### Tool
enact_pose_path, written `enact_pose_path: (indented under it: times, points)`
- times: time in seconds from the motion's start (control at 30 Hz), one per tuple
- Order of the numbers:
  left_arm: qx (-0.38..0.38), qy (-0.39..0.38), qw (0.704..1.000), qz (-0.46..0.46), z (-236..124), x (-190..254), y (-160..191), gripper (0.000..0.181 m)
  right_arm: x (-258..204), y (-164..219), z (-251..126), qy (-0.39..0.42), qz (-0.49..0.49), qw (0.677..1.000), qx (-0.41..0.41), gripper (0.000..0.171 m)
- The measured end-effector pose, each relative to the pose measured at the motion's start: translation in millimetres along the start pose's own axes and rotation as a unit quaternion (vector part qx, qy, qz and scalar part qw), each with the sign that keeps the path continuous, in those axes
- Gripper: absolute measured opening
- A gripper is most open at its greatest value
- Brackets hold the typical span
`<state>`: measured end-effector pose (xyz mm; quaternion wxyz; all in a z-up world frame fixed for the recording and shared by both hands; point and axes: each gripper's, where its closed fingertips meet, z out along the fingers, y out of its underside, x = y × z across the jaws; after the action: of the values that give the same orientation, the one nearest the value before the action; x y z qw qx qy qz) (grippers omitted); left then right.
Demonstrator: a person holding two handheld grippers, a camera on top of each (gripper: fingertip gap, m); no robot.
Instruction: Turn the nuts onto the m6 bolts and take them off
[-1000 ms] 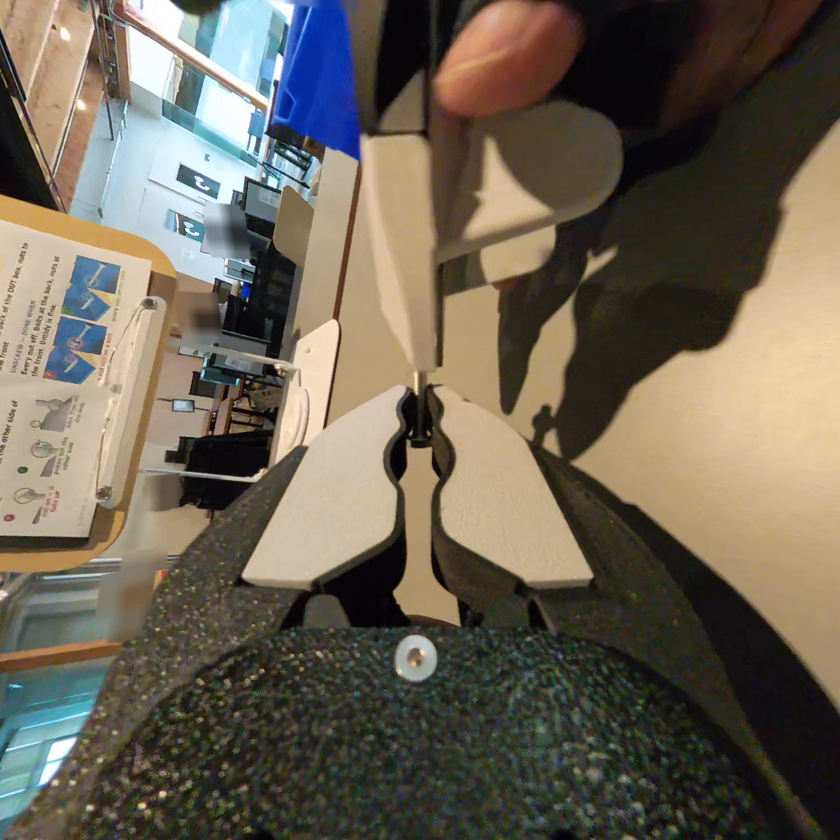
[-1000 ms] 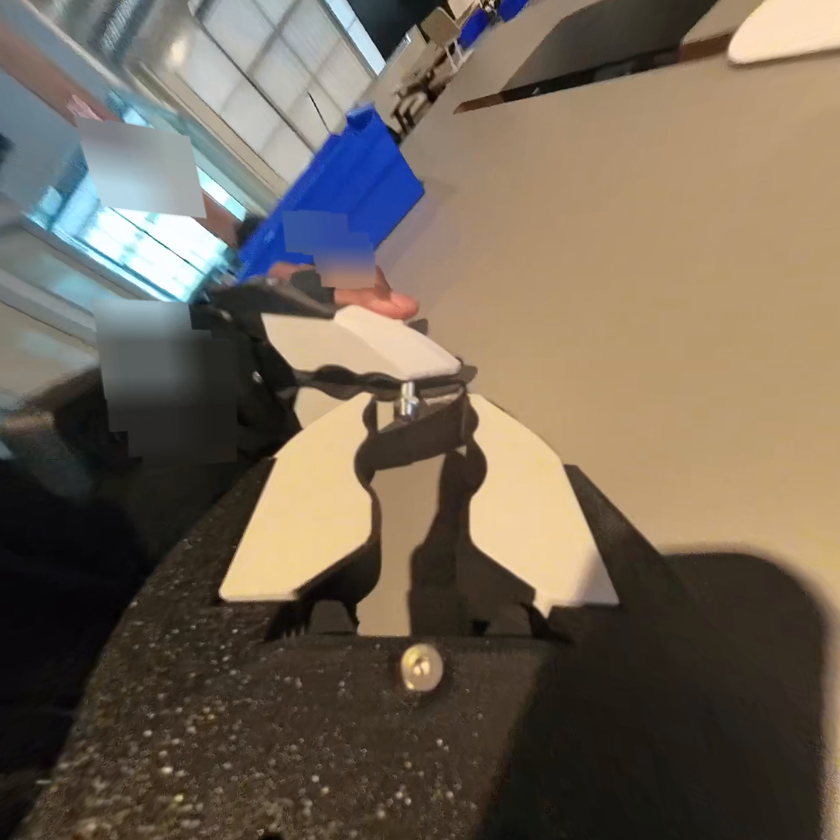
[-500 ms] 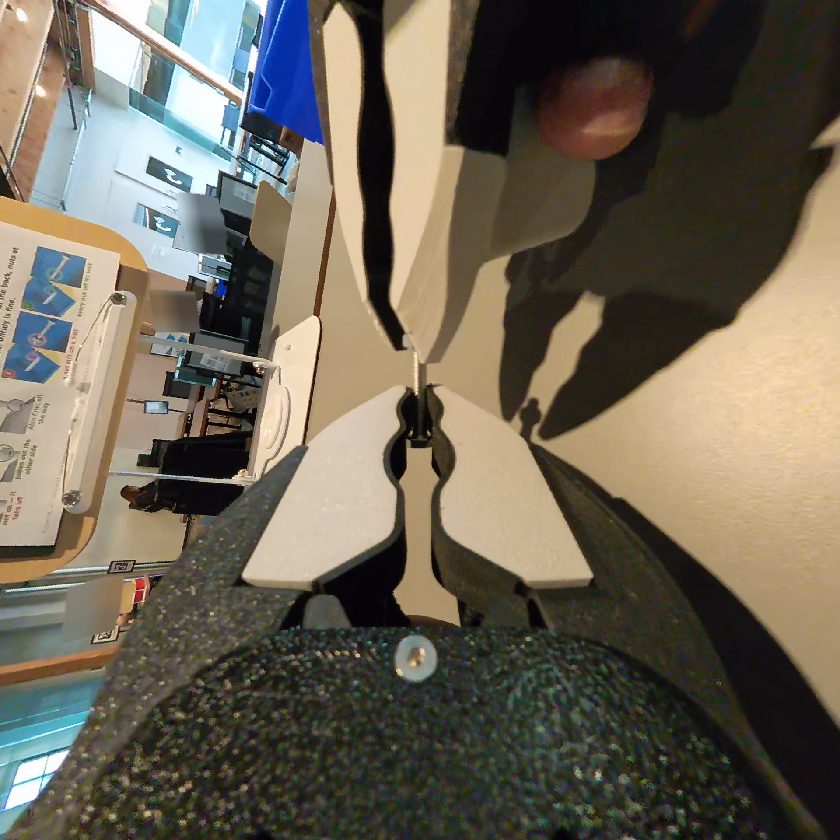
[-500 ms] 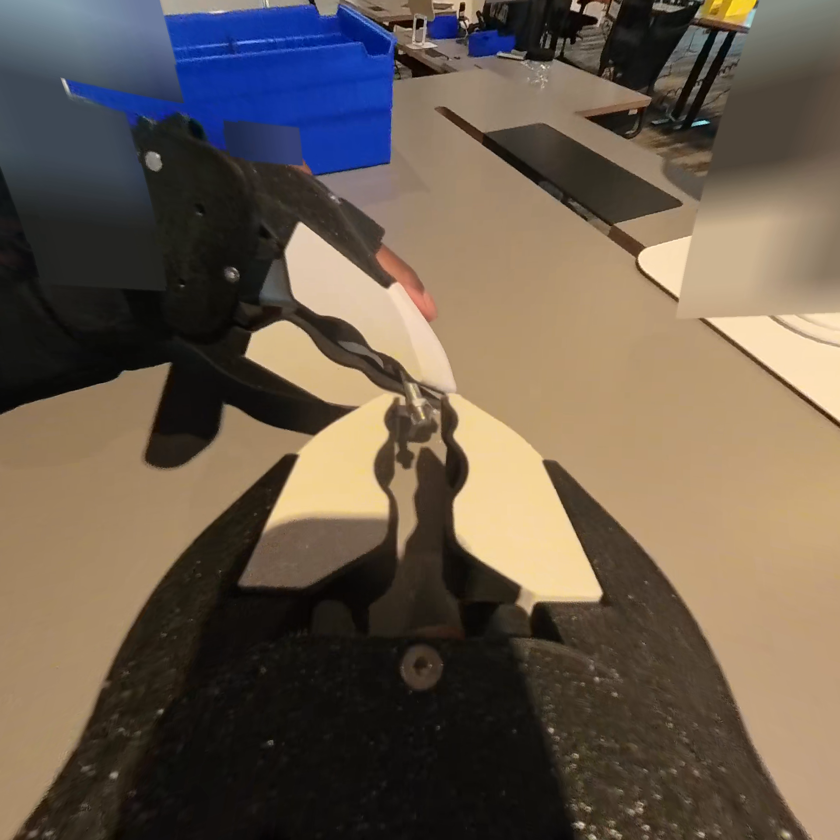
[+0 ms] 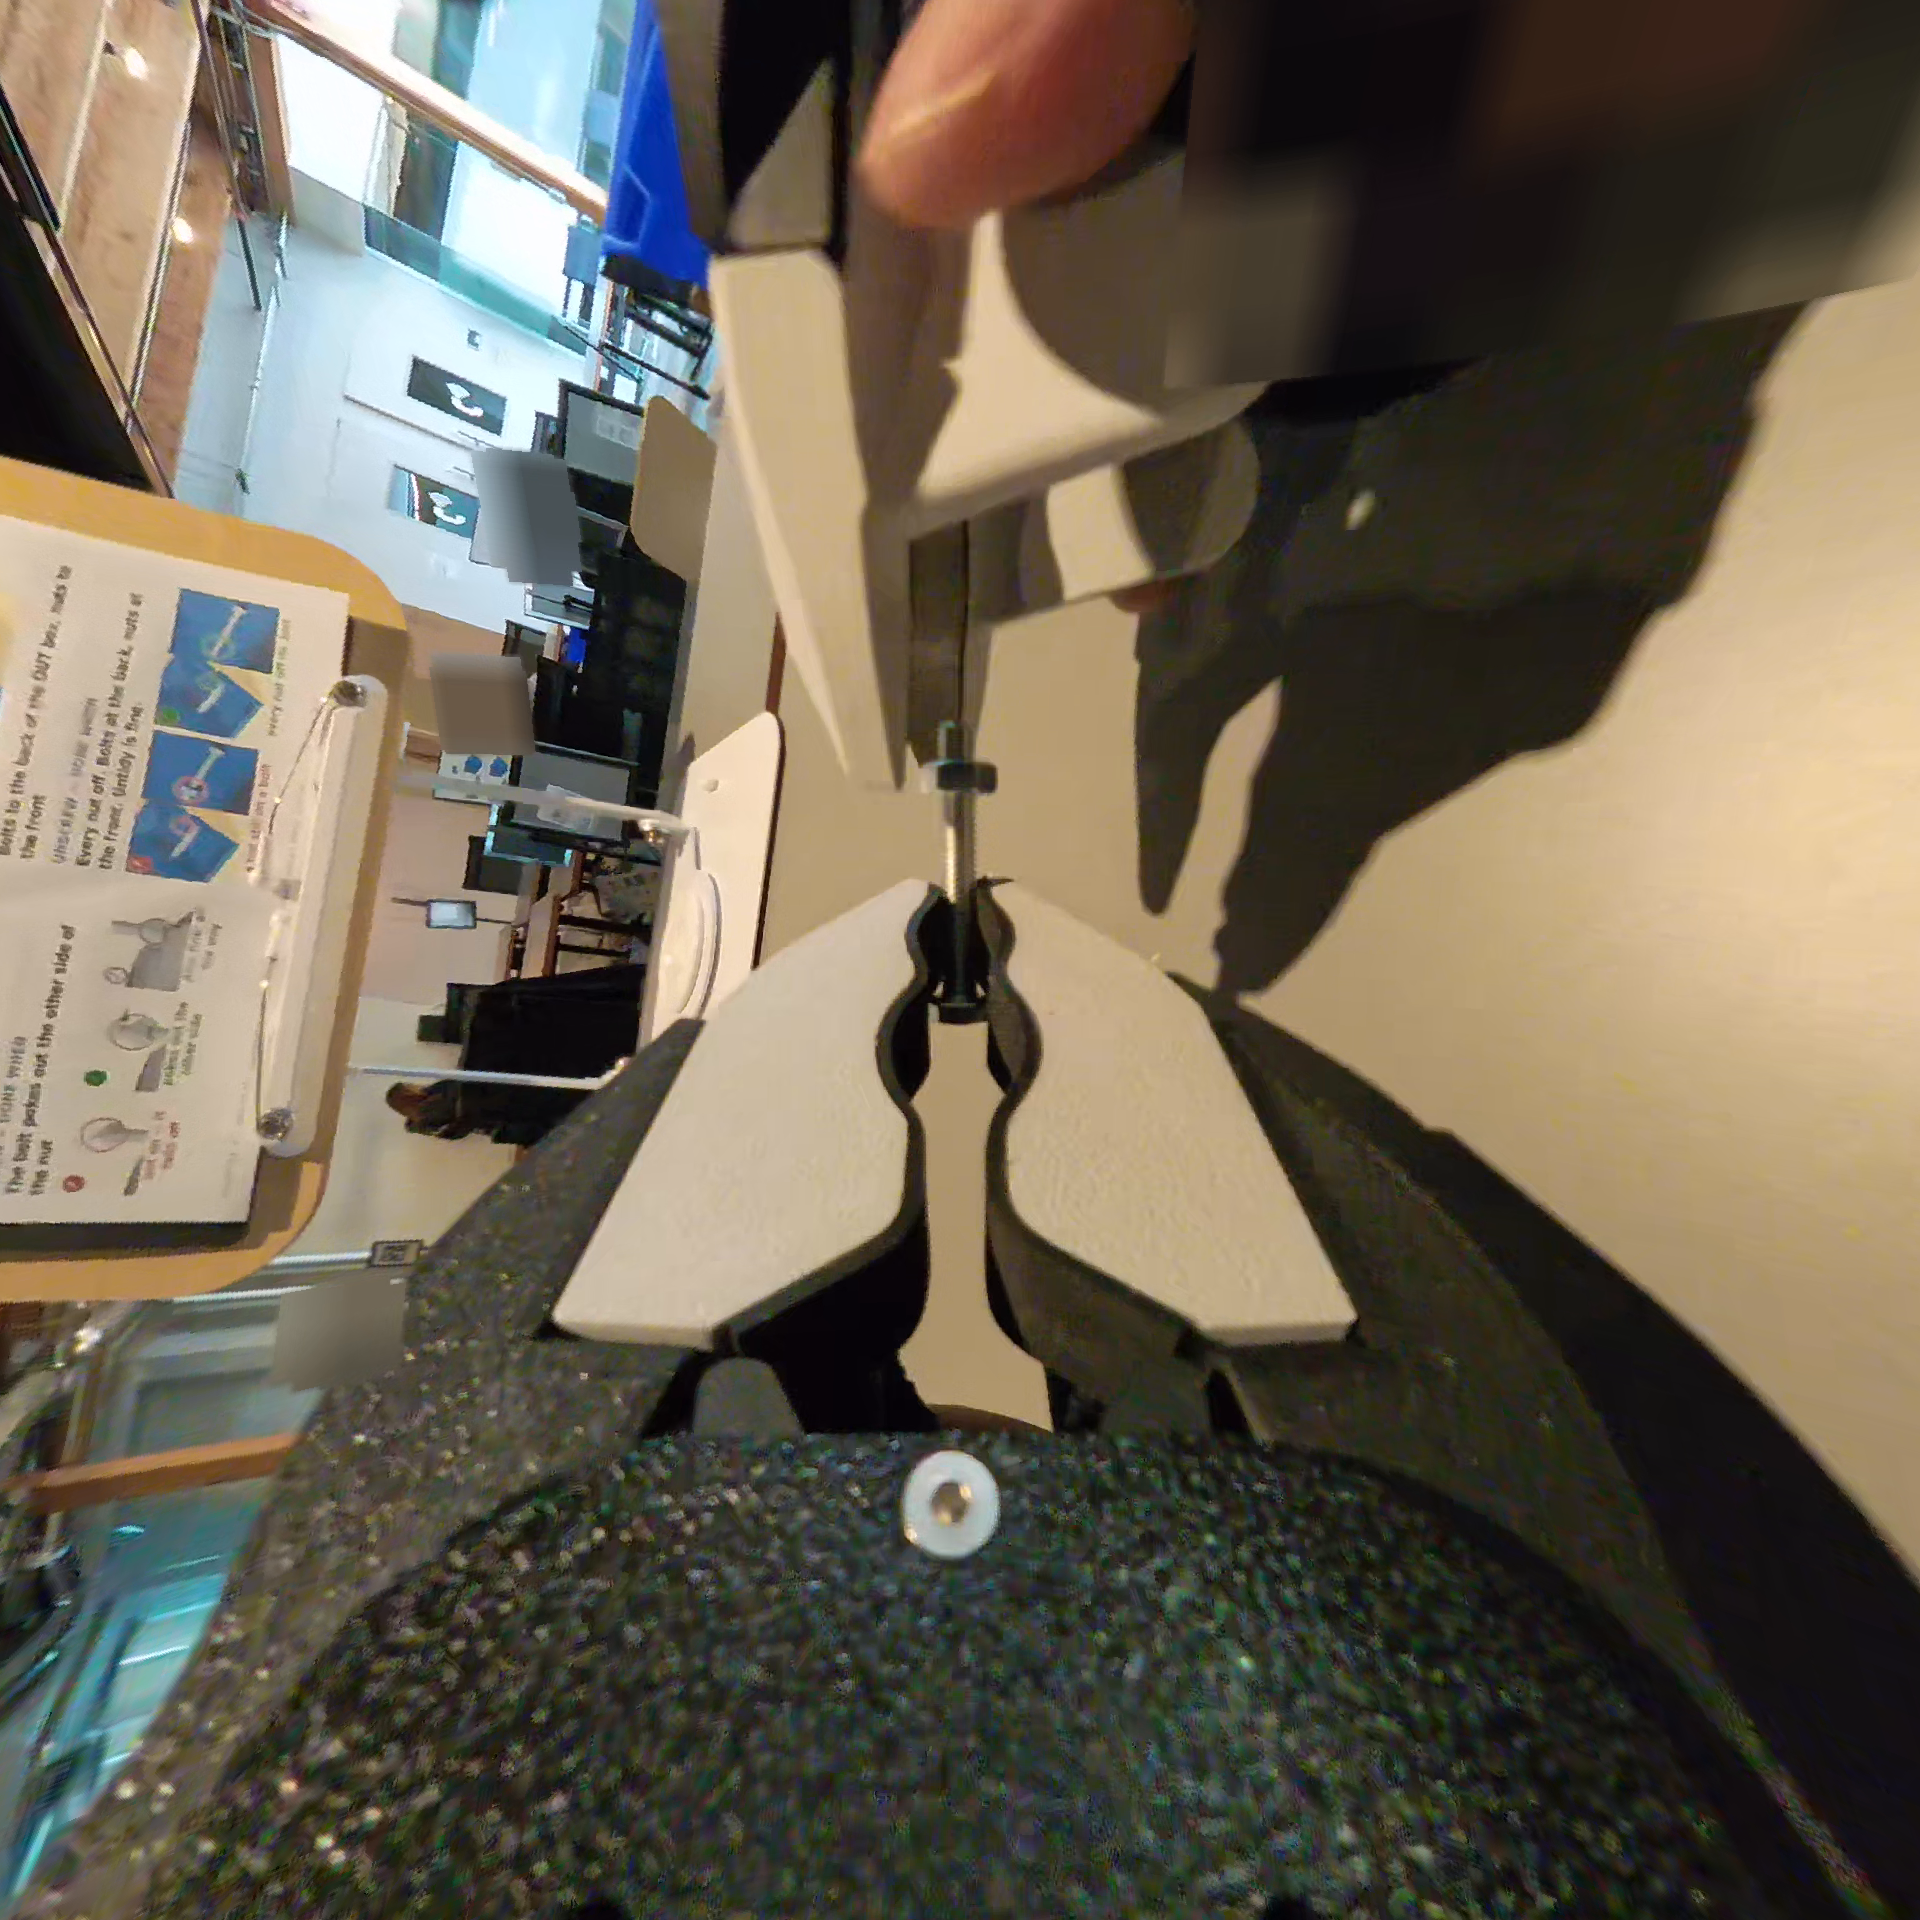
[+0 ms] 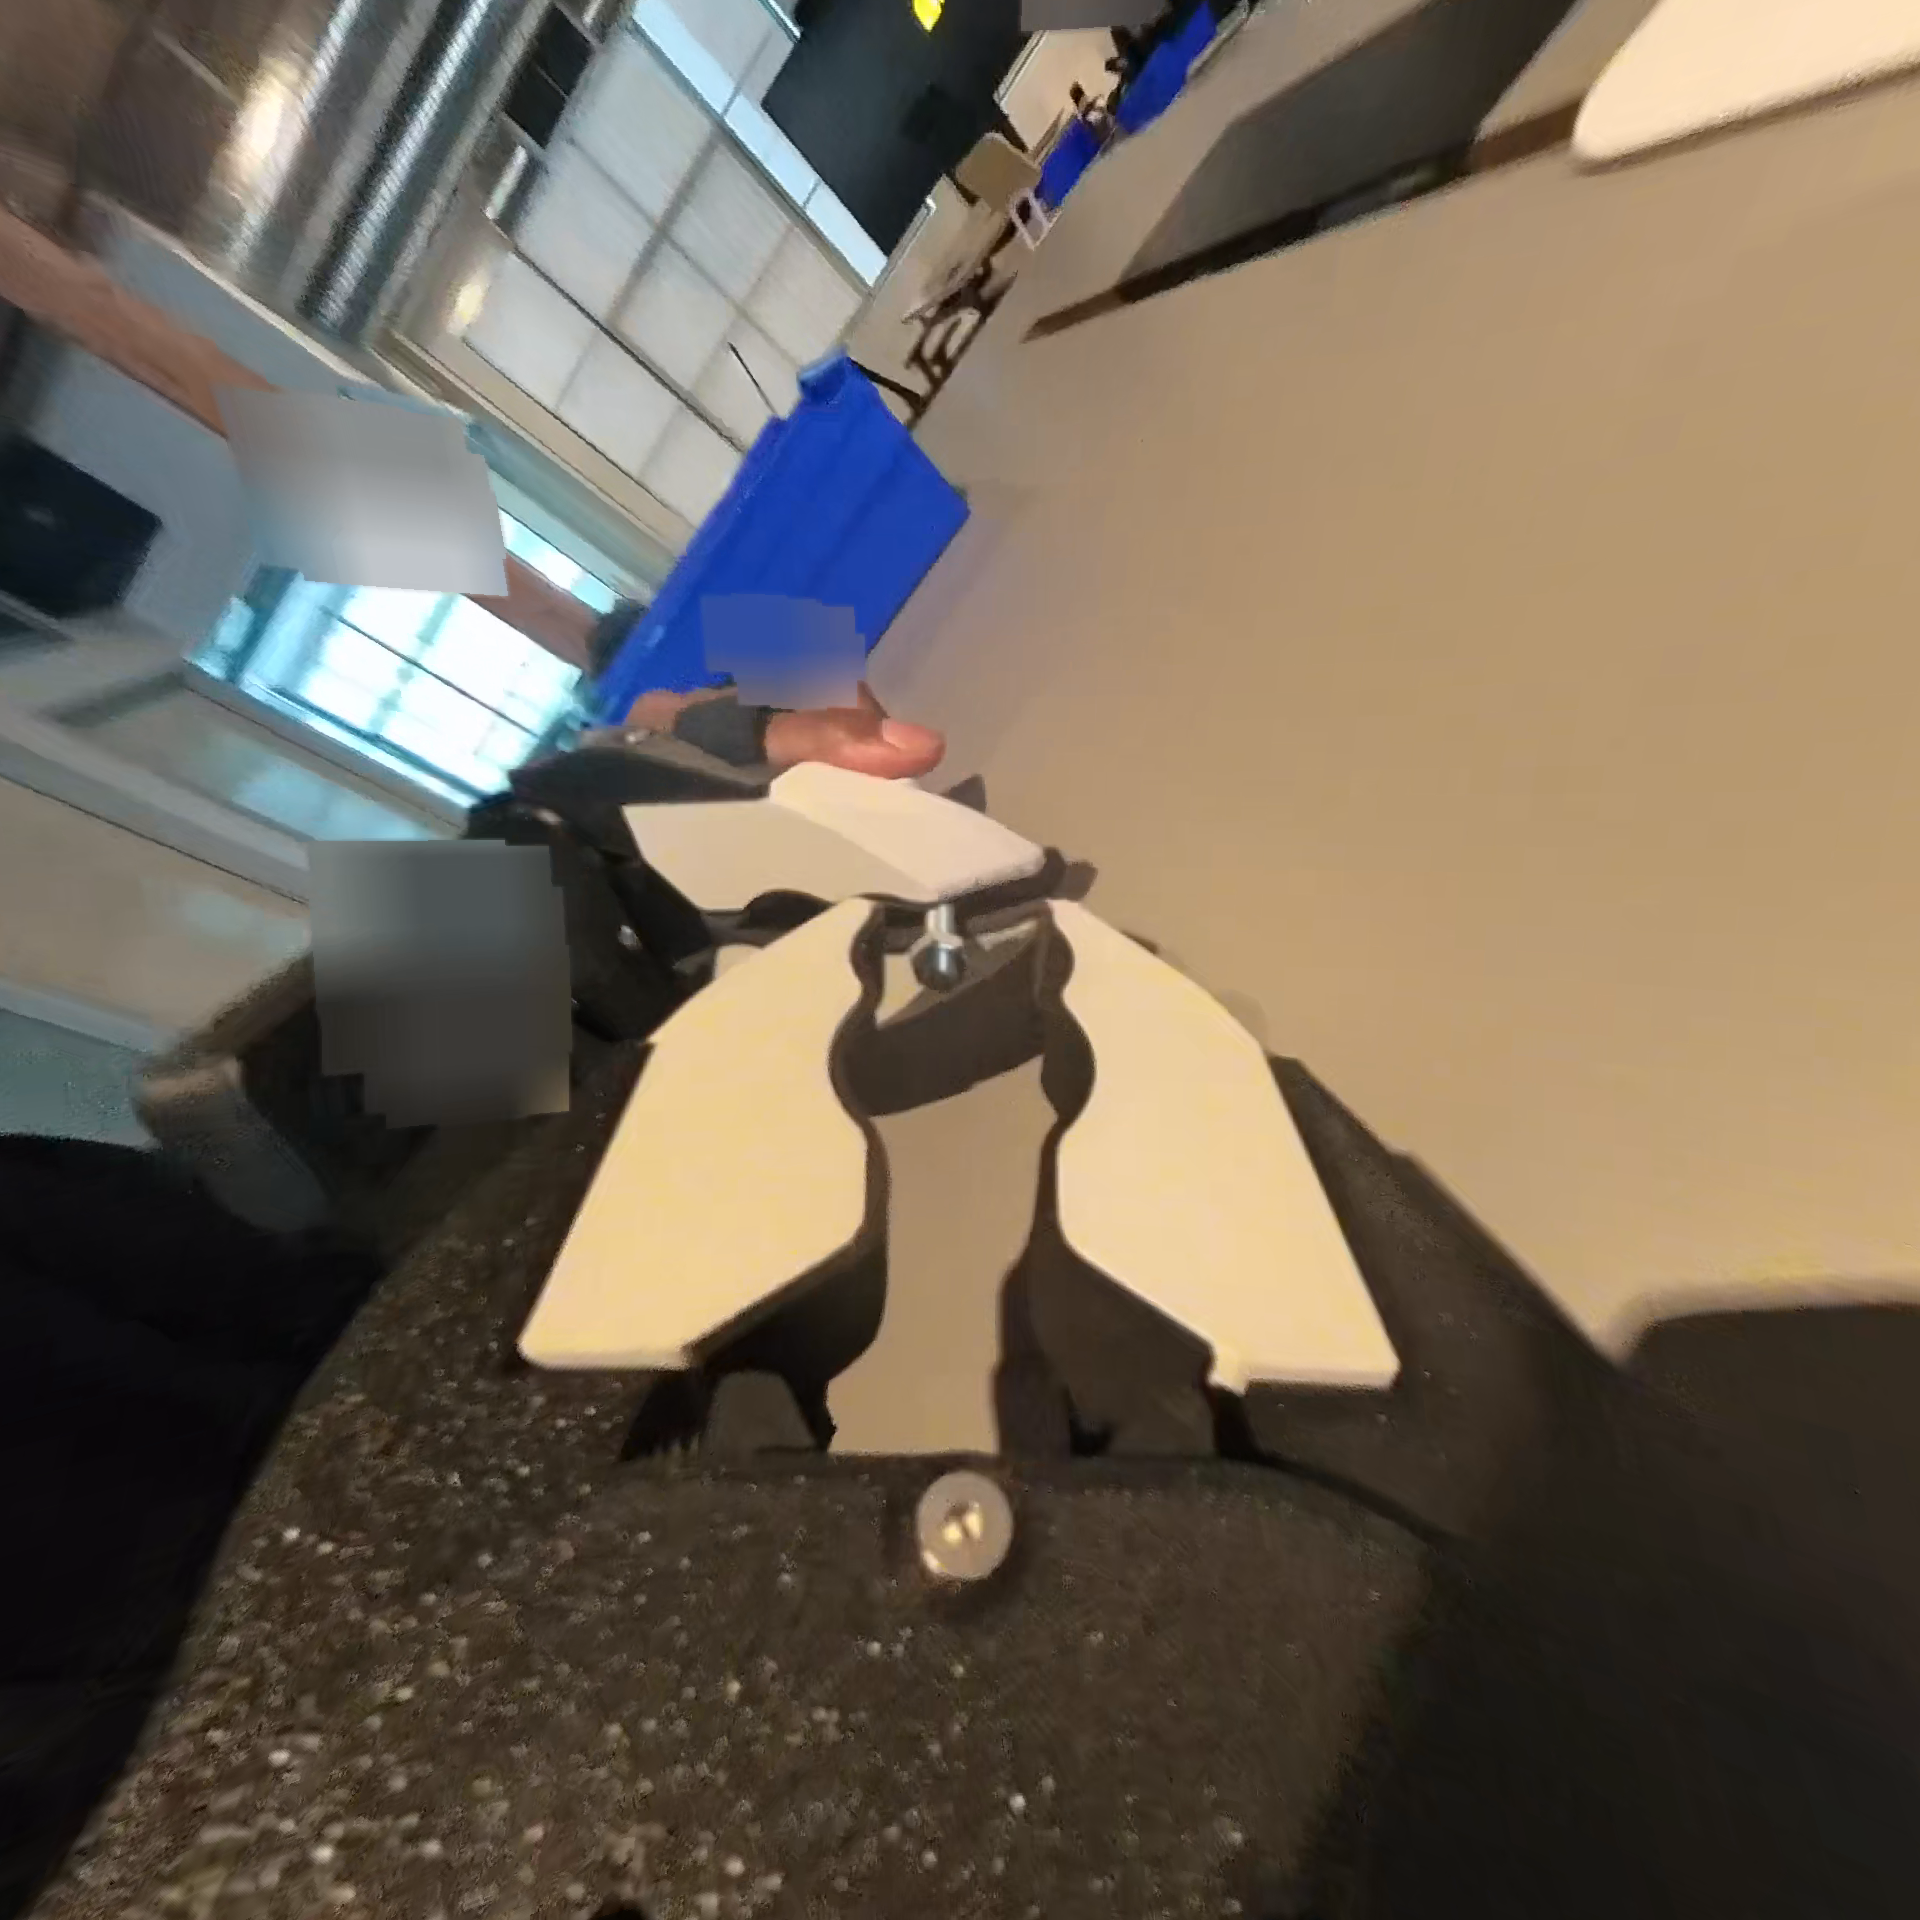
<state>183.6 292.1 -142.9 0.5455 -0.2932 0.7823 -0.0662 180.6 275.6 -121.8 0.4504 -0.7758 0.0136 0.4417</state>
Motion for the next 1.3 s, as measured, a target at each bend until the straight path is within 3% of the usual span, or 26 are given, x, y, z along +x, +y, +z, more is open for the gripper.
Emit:
enact_pose_path:
  times: [0.23,0.37,0.67,0.77,0.83,0.93,1.03,1.17,1.3]
  points:
    - [0.004,0.008,1.000,-0.017,-0.5,0.8,2.1,0.005,0.4,5.7,-2.4,0.080,-0.236,0.967,-0.050,0.043]
    - [0.009,0.013,1.000,-0.021,-0.5,2.0,0.2,0.005,5.1,16.8,3.3,0.110,-0.310,0.941,-0.082,0.043]
    - [0.013,0.028,0.999,-0.014,0.5,8.7,-3.5,0.005,-0.4,15.3,7.0,0.103,-0.304,0.945,-0.068,0.011]
    - [0.001,0.020,1.000,0.005,2.1,8.9,-1.9,0.005,2.2,17.2,7.3,0.083,-0.198,0.974,-0.070,0.012]
    - [-0.008,0.014,0.999,0.028,3.0,9.7,-2.0,0.005,2.2,19.2,6.6,0.042,-0.062,0.995,-0.063,0.011]
    - [-0.004,0.004,1.000,0.024,3.1,6.5,-6.0,0.005,-1.8,14.9,2.8,-0.037,0.066,0.996,-0.035,0.012]
    - [0.008,0.002,1.000,0.004,2.5,4.2,-8.0,0.005,-3.9,5.3,-1.3,-0.039,0.031,0.999,-0.014,0.020]
    - [0.006,0.003,1.000,-0.018,2.0,2.1,-2.3,0.005,1.4,5.4,-2.8,0.018,-0.109,0.993,-0.031,0.039]
    - [0.007,0.006,1.000,-0.026,1.0,1.6,-0.8,0.005,-3.5,4.7,-2.4,0.050,-0.228,0.972,-0.037,0.038]
